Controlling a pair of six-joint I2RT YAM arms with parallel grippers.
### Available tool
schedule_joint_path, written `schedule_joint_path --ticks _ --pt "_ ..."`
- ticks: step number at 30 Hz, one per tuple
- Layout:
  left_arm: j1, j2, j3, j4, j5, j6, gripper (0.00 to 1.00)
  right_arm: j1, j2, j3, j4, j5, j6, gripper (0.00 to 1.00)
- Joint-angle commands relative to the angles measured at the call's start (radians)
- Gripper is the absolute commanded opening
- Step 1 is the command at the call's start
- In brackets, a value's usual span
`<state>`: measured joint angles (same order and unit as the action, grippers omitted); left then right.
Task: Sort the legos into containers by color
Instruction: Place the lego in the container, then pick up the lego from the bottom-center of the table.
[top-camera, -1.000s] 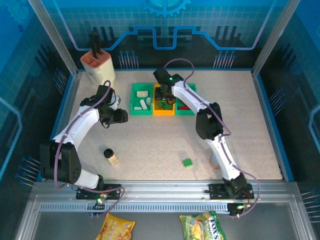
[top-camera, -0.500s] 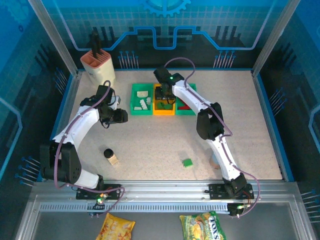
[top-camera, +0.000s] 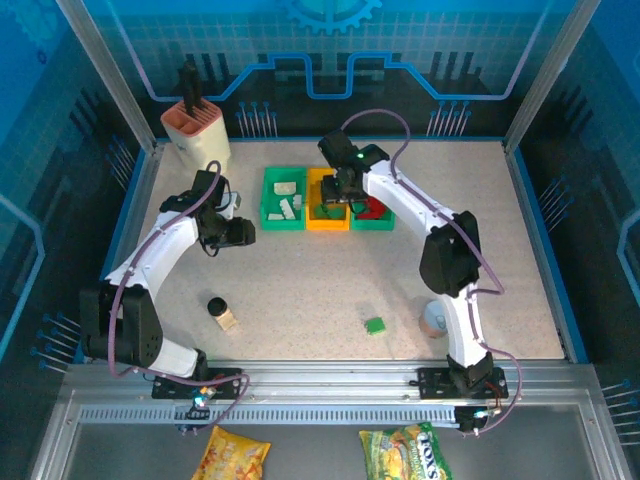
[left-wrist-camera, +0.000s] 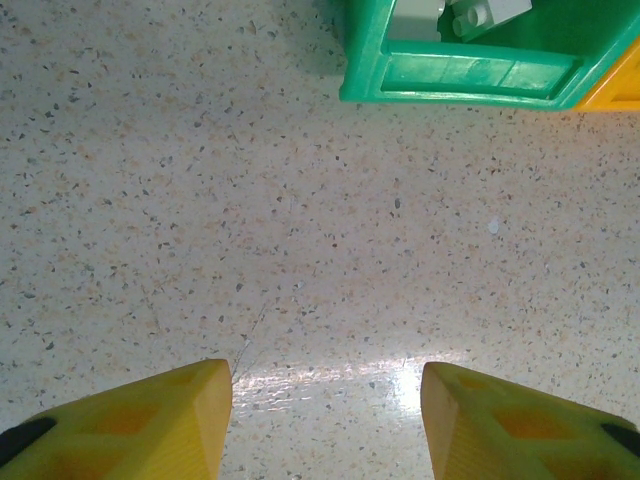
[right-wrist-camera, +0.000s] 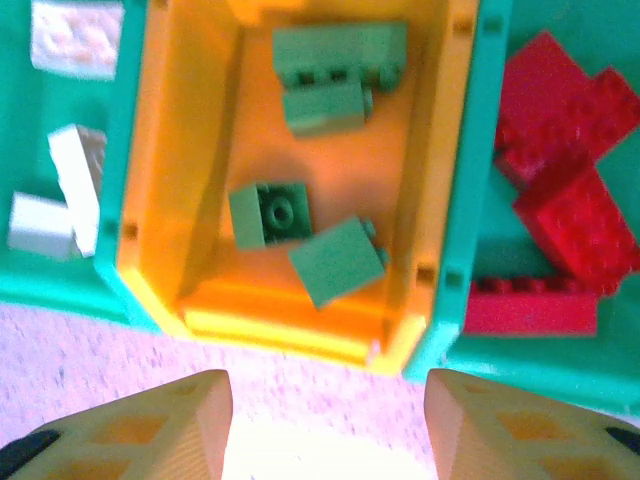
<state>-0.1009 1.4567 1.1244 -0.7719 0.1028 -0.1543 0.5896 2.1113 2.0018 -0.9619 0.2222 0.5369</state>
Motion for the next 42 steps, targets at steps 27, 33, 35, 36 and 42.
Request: schedule_joint_path --ticks 27,33,35,36,42 --pt "0.014 -0.001 0.000 -0.002 0.003 0.015 0.54 0.255 -0.446 -0.804 -0.062 -0.045 0.101 0.57" --pt "0.015 0.000 0.000 -0.003 -0.001 0.016 0.54 0.269 -0.481 -0.917 -0.023 -0.099 0.133 0.61" --pt "0.015 -0.002 0.000 -0.003 -0.009 0.015 0.54 0.275 -0.484 -0.945 -0.007 -0.117 0.142 0.63" --pt "0.015 -0.004 -0.001 -0.002 -0.010 0.016 0.54 0.276 -0.484 -0.952 -0.002 -0.123 0.144 0.63" --pt "0.015 -0.005 -0.002 0.000 -0.010 0.015 0.54 0.291 -0.479 -1.004 0.030 -0.167 0.169 0.67"
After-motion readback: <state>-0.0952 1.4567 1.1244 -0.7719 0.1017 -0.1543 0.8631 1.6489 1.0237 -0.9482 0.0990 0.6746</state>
